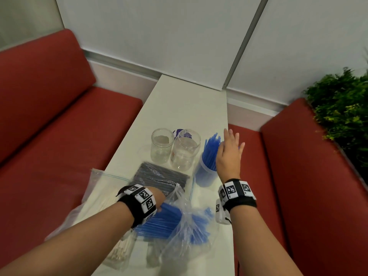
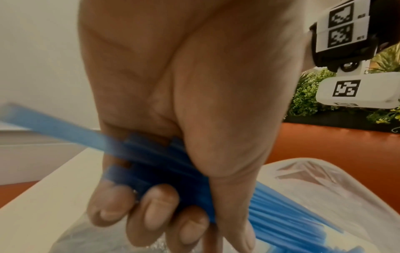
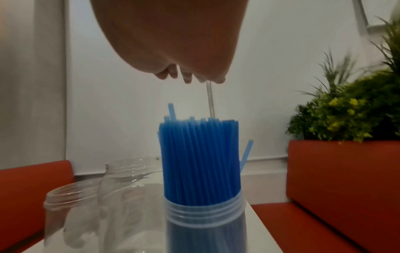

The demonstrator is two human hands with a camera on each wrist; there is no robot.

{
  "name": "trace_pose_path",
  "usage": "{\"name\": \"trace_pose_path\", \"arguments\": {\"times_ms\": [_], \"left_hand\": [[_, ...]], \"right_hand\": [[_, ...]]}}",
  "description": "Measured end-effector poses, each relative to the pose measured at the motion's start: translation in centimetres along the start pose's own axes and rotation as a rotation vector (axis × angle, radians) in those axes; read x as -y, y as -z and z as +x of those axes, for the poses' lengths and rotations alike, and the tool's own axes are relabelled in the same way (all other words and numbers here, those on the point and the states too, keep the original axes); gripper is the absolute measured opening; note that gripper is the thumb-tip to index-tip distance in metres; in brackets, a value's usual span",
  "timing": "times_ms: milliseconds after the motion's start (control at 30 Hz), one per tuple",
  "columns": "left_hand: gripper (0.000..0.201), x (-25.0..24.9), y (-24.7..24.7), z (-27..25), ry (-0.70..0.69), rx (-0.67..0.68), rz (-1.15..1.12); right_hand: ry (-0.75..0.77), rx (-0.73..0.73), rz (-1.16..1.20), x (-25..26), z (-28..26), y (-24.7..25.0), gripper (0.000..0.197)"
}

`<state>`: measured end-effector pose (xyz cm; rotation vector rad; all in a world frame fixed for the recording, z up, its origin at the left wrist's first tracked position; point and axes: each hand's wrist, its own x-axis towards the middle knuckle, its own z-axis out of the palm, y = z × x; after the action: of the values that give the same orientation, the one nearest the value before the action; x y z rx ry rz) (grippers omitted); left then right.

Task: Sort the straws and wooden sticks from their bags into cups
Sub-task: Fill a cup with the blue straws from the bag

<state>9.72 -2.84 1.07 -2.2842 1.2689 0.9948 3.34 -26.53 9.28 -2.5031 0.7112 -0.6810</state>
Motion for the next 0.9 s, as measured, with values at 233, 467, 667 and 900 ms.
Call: {"name": "trace_pose_path", "arguments": {"times_ms": [233, 467, 667, 900], "left_hand": [[0.034, 1.2, 2.1, -3.1, 0.080, -0.053, 0.056], [0.036, -0.1, 8.5, -9.6, 0.134, -0.087, 0.159], [0.041, -0.6, 14.6, -16.2, 0.051, -0.391, 0.097], [0.060, 0.1, 16.3, -18.0, -0.263, -0.871, -0.321]], "right_hand": [[0.049, 0.293, -0.347, 1.2, -2.4, -0.4, 0.068], [0.031, 0.985, 0.383, 6.2, -10.5, -3.8, 0.096], [-0.237, 0.635, 0.729, 7.8, -12.9, -5.9, 0.022], [-0.195, 0.506, 0.858, 10.9, -11.4, -3.5, 0.042]]}}
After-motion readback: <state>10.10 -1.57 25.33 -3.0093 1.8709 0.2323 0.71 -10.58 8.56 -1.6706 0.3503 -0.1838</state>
